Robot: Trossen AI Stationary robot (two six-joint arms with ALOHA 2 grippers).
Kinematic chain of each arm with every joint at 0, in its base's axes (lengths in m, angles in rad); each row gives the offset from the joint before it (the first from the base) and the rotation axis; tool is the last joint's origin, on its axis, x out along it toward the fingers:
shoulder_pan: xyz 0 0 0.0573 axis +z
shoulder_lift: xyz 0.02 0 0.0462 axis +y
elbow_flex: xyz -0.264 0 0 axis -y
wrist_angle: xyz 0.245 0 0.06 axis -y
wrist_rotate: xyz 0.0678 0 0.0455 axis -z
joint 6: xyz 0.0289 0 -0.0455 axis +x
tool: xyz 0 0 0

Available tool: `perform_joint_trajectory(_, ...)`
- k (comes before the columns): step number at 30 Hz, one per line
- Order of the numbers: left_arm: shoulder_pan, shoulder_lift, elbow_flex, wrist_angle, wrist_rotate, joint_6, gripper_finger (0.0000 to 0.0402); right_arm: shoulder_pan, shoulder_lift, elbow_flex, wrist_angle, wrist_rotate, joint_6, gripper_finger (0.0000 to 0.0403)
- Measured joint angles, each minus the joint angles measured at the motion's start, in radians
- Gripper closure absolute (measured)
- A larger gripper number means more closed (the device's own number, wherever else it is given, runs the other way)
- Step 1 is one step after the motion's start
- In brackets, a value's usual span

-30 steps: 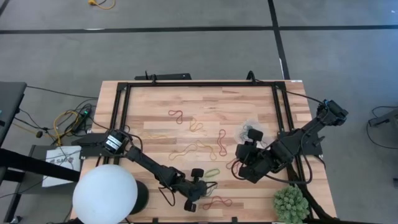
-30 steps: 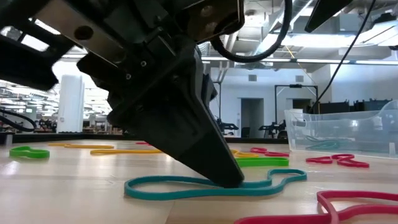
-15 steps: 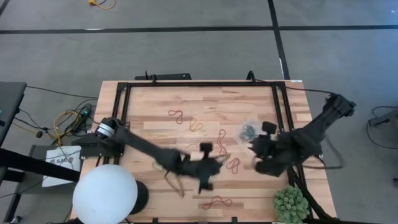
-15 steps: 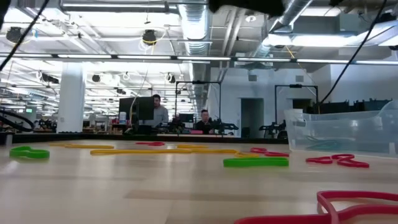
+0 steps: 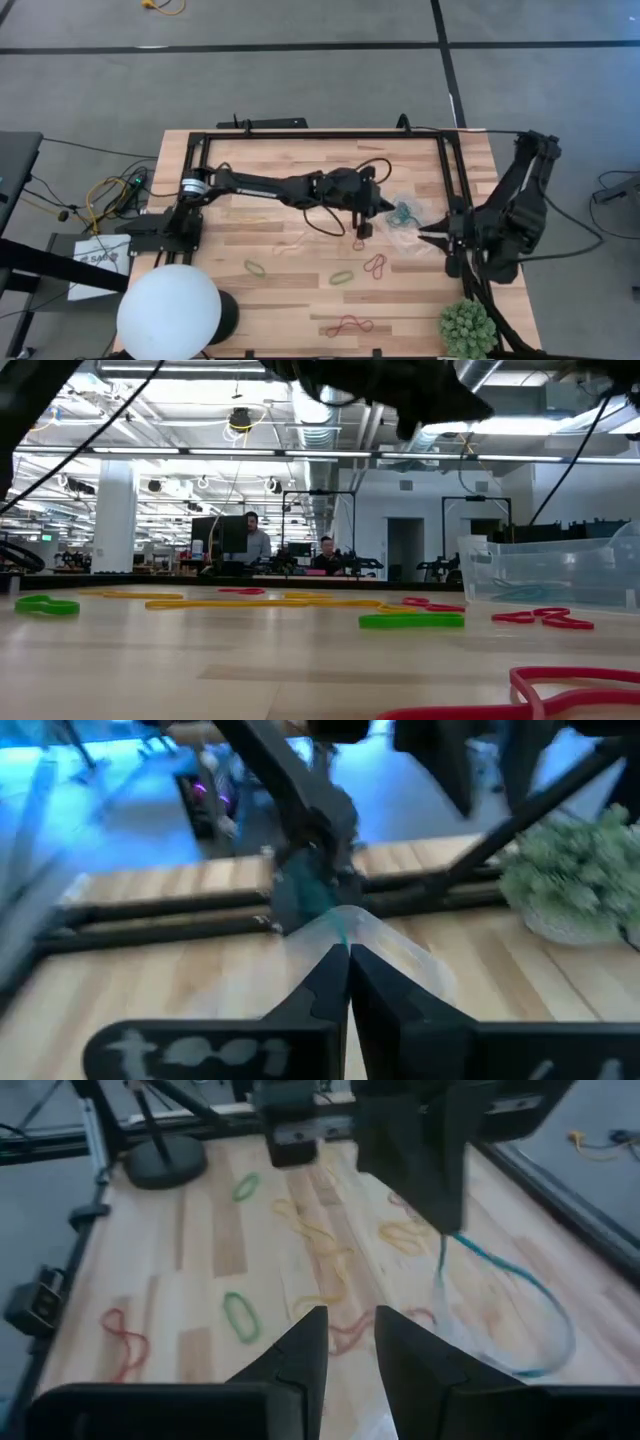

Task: Pick and place items into bin
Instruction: Put the blue rubber band into the transparent bin

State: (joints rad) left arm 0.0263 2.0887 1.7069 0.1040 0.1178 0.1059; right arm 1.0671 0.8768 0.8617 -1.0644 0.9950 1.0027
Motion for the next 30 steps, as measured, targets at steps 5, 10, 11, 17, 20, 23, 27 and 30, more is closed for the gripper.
perform_joint_trajectory(5, 0.024, 0.079, 0.000, 0.034, 0.024, 0.009, 0.0401, 0.021, -0.054, -0.155, 0.088, 0.056, 0.048, 0.0321)
perform_joint_trajectory(10, 0.049, 0.148, 0.023, 0.062, 0.019, 0.010, 0.0401, 0.019, -0.075, -0.181, 0.170, 0.157, -0.024, 0.0321)
perform_joint_trajectory(11, 0.054, 0.159, 0.028, 0.072, 0.019, 0.011, 0.0401, 0.017, -0.075, -0.181, 0.191, 0.184, -0.048, 0.0321)
perform_joint_trajectory(17, 0.062, 0.187, 0.080, 0.087, 0.031, 0.050, 0.0401, 0.017, -0.071, -0.181, 0.308, 0.211, -0.223, 0.0321)
perform_joint_trajectory(20, 0.062, 0.187, 0.113, 0.093, 0.043, 0.091, 0.0401, 0.017, -0.071, -0.181, 0.313, 0.211, -0.249, 0.0321)
perform_joint_trajectory(23, 0.063, 0.187, 0.126, 0.090, 0.043, 0.117, 0.0401, 0.017, -0.071, -0.181, 0.312, 0.211, -0.251, 0.0321)
perform_joint_trajectory(27, 0.074, 0.187, 0.129, 0.056, 0.043, 0.116, 0.0401, 0.017, -0.071, -0.181, 0.311, 0.211, -0.251, 0.0321)
perform_joint_trajectory(30, 0.084, 0.189, 0.129, -0.028, 0.027, 0.124, 0.0401, 0.017, -0.071, -0.181, 0.311, 0.211, -0.252, 0.0321)
